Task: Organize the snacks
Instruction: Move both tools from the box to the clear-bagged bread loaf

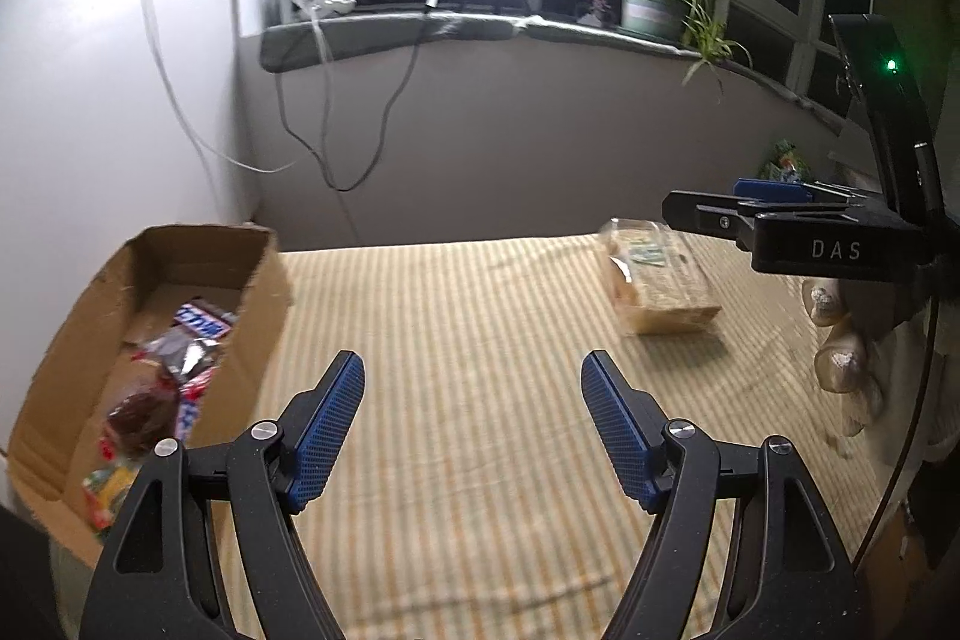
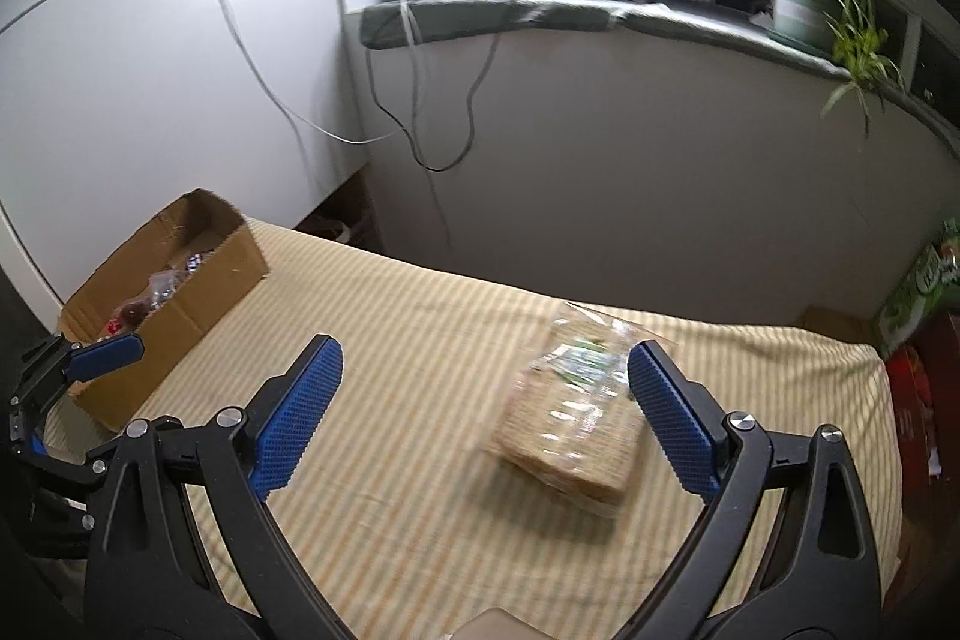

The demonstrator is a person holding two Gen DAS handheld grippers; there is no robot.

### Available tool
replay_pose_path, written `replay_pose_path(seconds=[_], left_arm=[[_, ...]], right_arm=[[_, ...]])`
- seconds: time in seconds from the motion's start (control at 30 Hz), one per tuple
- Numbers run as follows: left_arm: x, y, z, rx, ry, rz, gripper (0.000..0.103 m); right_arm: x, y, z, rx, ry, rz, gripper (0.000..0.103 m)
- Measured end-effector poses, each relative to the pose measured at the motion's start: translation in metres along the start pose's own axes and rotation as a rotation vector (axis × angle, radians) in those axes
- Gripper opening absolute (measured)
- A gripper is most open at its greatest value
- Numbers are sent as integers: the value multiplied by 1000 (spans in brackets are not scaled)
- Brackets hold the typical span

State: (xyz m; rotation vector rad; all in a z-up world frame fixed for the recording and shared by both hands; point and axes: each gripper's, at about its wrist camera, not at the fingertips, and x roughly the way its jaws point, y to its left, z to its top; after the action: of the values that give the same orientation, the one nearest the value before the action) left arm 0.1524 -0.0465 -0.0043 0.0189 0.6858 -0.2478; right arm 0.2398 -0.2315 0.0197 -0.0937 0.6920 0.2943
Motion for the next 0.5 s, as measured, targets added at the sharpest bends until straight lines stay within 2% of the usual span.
replay_pose_path(seconds=[0.33,0.5], left_arm=[[37,-27,9,-23,70,-126,75],[55,-37,16,-54,99,-197,75]], right_arm=[[18,-58,-13,127,77,28,98],[33,-79,-22,190,127,85,98]])
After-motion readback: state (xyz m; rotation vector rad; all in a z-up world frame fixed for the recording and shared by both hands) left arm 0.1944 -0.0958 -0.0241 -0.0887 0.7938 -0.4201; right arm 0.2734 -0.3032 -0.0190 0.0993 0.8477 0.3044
